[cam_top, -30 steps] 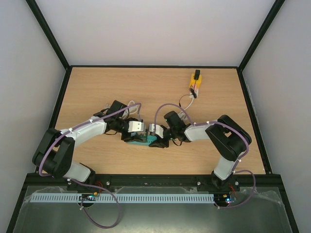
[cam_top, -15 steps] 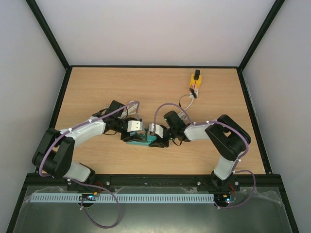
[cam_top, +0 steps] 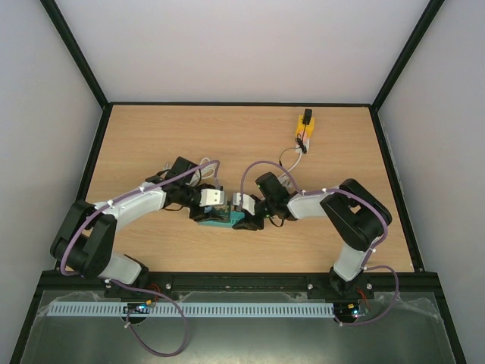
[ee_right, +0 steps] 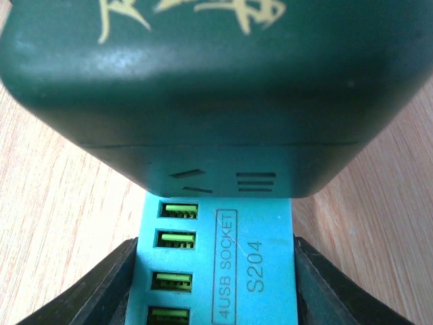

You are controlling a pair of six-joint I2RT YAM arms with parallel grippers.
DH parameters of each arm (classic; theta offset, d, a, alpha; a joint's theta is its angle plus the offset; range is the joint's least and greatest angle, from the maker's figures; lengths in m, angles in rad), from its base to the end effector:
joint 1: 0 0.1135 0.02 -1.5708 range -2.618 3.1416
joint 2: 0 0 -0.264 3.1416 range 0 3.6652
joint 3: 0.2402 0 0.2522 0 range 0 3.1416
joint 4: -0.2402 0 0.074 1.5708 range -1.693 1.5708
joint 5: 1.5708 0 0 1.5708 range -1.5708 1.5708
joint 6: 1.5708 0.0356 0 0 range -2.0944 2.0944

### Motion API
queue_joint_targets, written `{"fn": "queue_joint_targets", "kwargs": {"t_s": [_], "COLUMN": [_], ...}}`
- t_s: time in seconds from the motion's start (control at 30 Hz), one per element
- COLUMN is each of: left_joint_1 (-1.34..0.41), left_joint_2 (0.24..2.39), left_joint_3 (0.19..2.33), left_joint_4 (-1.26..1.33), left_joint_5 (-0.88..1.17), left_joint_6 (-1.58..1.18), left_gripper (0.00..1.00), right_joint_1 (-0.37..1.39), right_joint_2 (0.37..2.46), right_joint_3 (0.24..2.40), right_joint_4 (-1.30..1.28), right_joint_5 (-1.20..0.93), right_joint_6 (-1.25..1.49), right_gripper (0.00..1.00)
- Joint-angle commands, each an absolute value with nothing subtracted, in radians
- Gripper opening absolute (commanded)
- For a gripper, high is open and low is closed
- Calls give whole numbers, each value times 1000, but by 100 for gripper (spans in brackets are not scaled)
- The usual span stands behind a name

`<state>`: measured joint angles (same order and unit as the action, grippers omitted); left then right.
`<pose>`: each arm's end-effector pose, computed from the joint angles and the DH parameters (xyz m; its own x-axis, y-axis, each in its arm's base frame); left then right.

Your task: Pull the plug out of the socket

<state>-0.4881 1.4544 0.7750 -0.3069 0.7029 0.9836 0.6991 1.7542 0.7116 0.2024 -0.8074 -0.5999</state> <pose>0.2307 -0.1485 0.1841 0.1520 0.6384 -0.7545 0.9860 -0.0449 0.1607 0.2201 0.2187 0.1183 -0.0110 -0.5192 -0.8546 -0.9937 -0.0899 0.0674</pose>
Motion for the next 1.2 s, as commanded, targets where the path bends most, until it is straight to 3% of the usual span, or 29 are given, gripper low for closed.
{"fn": "queue_joint_targets", "kwargs": {"t_s": [0.0, 0.67, 1.17], "left_joint_1": [-492, -337, 13], "left_joint_2": [1430, 1361, 1508], "left_joint_3": [816, 934, 1174], "left_joint_4": [-353, -513, -396], "left_joint_5": [846, 907, 927], "left_joint_6": [972, 907, 551], "left_gripper": [35, 33, 38], "right_joint_1": [684, 681, 678], "right_joint_2": [1790, 1754, 1763], "right_joint_3": [704, 690, 684], "right_joint_4": [130, 115, 163], "right_joint_5": [-720, -690, -649], "right_joint_6": [-607, -610, -563], "right_gripper": [2, 2, 3]}}
